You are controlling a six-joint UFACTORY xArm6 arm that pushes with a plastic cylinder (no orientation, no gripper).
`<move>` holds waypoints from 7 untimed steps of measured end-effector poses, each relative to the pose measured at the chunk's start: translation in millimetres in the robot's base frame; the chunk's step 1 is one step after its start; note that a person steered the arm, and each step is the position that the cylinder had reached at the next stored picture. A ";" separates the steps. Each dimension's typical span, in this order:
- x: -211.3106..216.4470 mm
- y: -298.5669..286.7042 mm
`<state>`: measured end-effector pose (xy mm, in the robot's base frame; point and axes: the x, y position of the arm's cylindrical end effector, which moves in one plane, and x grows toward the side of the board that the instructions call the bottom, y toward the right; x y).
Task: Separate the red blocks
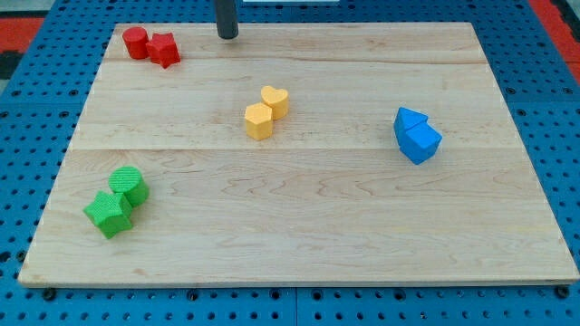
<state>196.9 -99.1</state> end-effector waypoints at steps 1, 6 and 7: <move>-5.3 -23.3; -1.2 -198.7; 17.1 -130.7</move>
<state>214.0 -229.8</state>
